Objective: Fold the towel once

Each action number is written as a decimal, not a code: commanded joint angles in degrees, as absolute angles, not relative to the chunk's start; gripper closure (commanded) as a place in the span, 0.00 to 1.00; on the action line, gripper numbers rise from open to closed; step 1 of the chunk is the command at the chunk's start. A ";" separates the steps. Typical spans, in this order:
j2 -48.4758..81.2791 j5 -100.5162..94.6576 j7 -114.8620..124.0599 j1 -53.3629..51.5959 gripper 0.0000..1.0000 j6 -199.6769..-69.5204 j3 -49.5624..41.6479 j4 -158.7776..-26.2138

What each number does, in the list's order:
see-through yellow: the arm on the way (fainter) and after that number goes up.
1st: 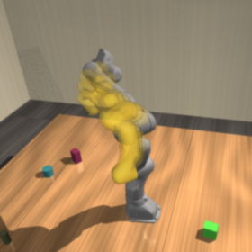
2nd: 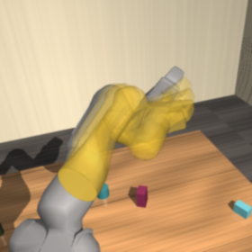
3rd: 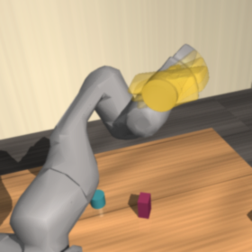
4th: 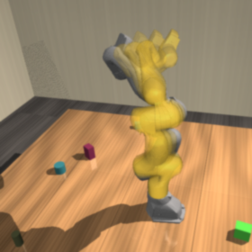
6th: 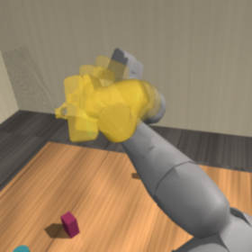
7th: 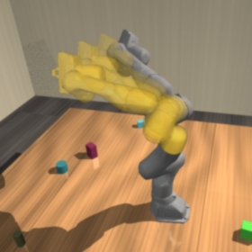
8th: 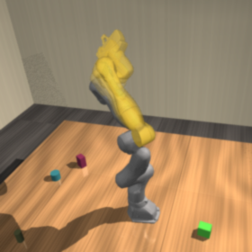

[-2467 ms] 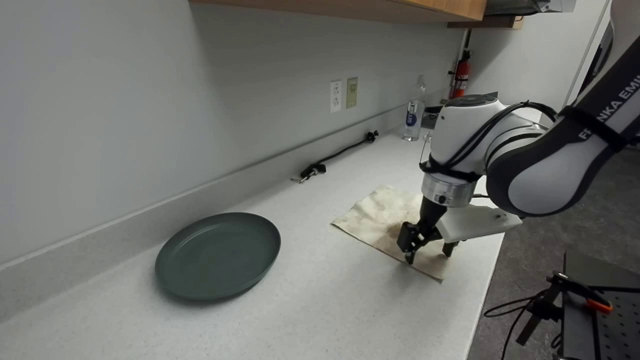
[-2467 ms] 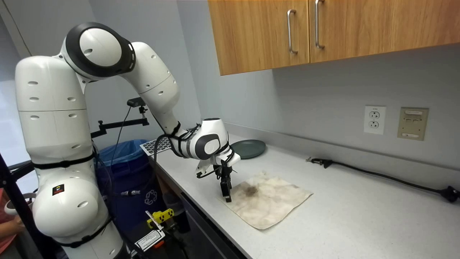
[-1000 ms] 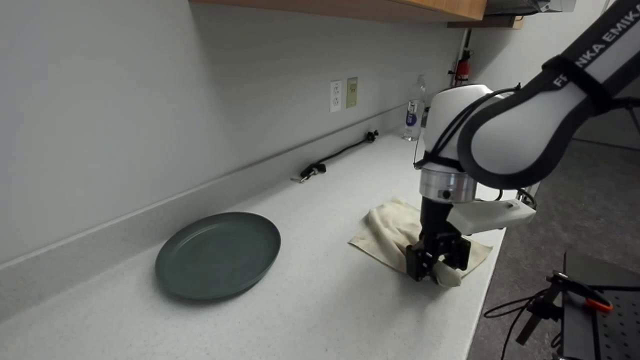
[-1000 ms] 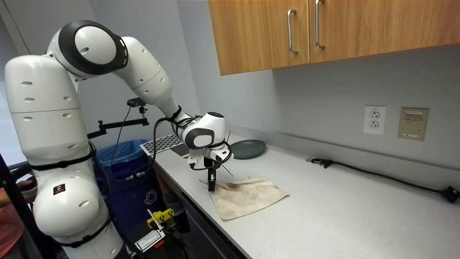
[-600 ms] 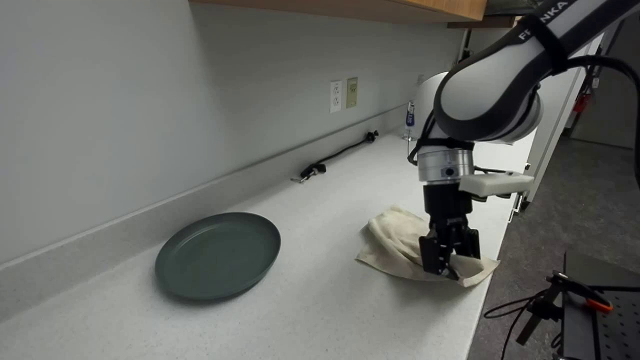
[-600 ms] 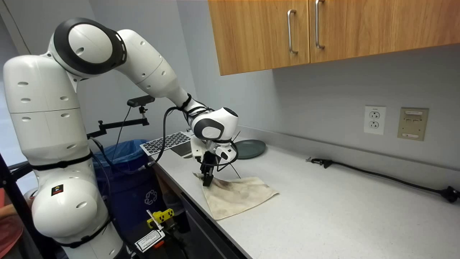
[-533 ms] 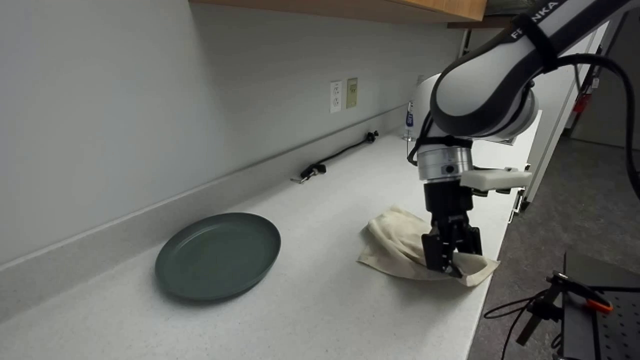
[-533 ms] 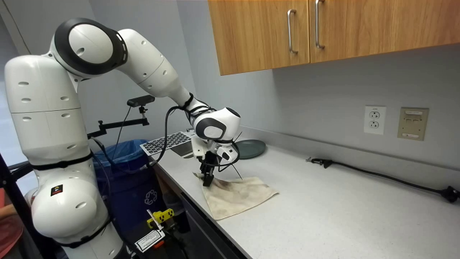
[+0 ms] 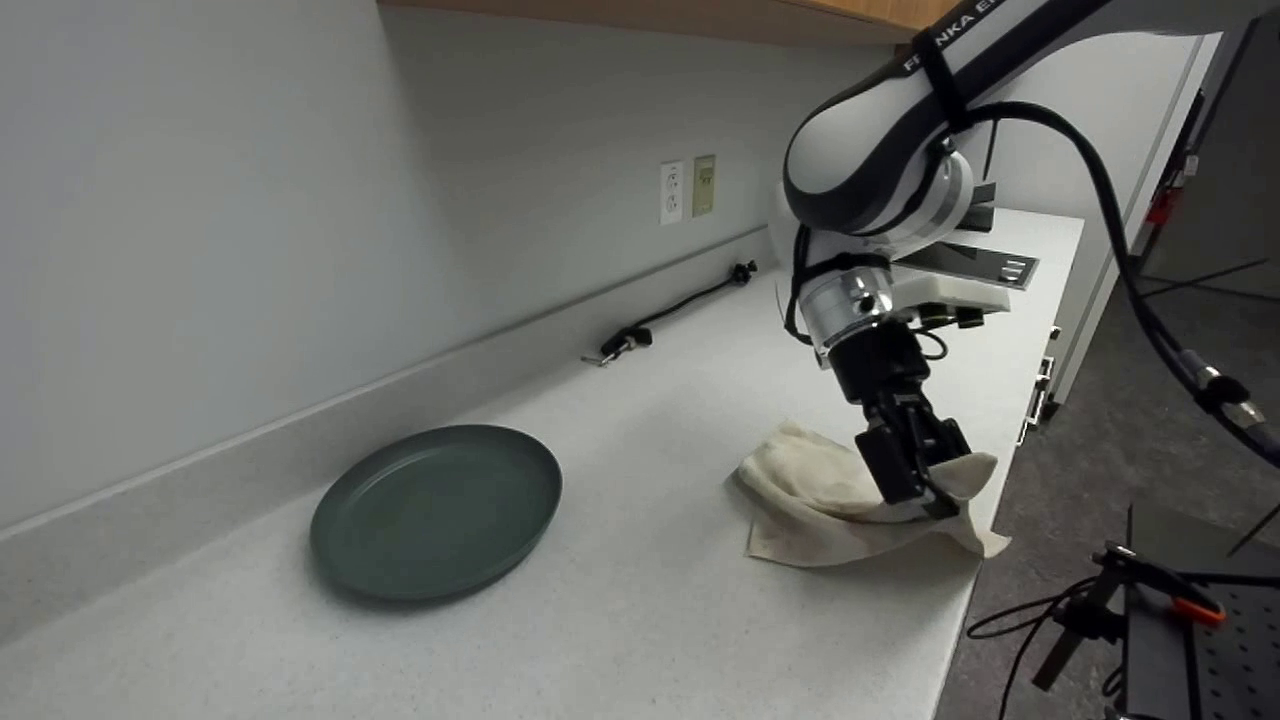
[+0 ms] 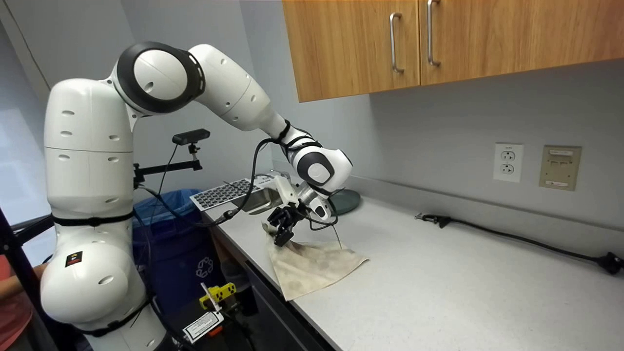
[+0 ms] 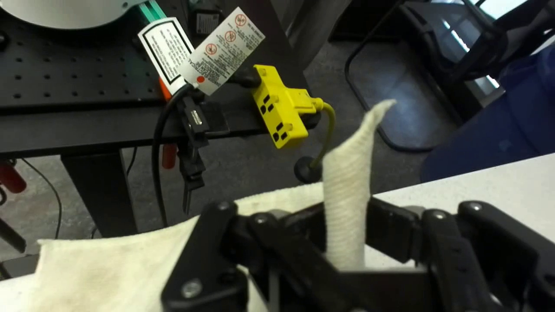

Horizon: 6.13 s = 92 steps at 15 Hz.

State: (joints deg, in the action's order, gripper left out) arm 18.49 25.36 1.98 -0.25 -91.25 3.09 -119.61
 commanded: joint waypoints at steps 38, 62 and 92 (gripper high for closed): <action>35.33 -10.04 43.17 -11.03 0.00 -123.04 -4.06 -99.07; 34.64 -10.37 43.61 -11.81 0.00 -127.79 -4.71 -100.67; 9.38 -22.33 62.43 -13.86 0.00 -143.28 -3.68 -131.43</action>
